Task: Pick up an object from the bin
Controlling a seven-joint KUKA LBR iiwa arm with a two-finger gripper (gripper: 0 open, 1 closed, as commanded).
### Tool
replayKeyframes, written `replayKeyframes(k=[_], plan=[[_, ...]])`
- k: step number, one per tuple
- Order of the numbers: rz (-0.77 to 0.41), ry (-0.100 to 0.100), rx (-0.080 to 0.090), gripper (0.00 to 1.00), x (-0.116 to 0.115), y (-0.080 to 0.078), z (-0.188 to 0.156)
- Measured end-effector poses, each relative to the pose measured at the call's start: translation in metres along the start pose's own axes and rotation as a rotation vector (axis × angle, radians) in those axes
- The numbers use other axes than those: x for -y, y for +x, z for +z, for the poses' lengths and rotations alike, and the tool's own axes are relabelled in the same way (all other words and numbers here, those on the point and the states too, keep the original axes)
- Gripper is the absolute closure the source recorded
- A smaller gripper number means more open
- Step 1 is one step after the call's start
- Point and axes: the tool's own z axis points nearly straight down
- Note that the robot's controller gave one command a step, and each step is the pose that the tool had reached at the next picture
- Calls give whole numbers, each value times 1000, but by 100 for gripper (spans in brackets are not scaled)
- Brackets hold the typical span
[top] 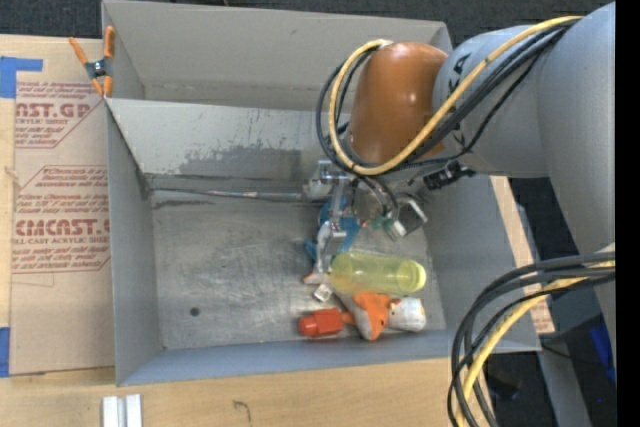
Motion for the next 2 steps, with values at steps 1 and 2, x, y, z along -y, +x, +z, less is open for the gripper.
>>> replayKeyframes(k=[1,2], plan=[[52,-7,6,0,31,-3,-1],[77,-31,44,0,60,34,33]])
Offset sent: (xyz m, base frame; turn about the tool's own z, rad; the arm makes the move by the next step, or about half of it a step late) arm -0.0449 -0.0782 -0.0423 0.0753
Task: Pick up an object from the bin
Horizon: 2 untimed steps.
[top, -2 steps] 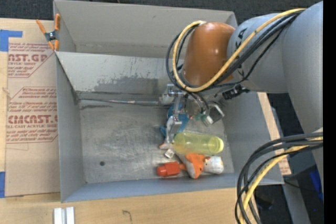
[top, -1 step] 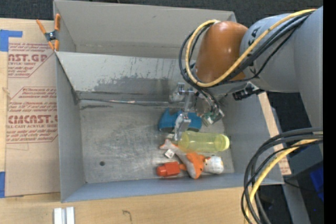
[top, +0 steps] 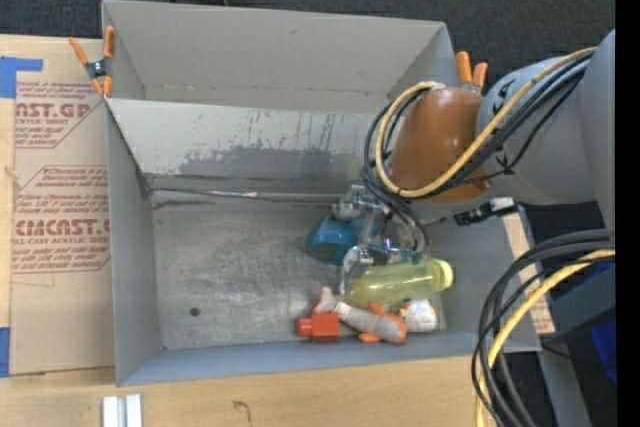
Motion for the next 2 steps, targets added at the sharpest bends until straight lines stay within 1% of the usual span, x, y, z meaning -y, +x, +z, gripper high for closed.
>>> replayKeyframes(k=[1,2], plan=[[-14,0,-16,100,-3,3,2],[-14,0,-16,100,-3,3,2]])
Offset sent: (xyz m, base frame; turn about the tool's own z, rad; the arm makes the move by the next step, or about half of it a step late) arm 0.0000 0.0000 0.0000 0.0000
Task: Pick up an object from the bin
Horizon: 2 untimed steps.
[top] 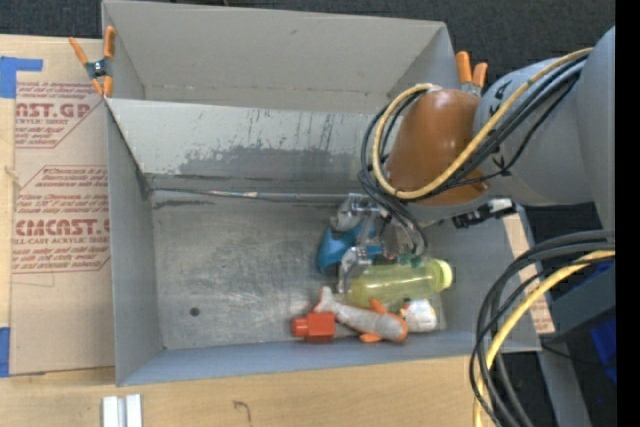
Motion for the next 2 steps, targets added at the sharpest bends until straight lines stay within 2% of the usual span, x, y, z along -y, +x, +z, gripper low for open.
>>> replayKeyframes(k=[2], plan=[[0,0,0,100,0,0,0]])
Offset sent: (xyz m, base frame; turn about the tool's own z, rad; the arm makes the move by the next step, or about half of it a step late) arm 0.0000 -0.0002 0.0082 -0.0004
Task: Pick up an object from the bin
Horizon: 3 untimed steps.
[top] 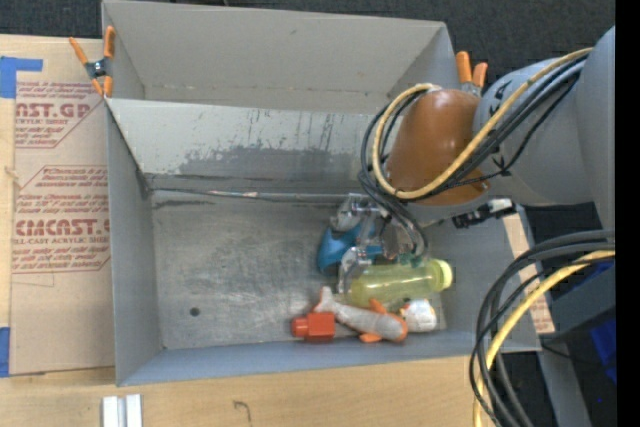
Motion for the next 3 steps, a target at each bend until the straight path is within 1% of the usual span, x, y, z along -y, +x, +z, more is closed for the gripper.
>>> replayKeyframes(k=[2,3], plan=[[-1,3,-2,100,-1,0,-1],[-3,9,-15,100,-3,2,-8]])
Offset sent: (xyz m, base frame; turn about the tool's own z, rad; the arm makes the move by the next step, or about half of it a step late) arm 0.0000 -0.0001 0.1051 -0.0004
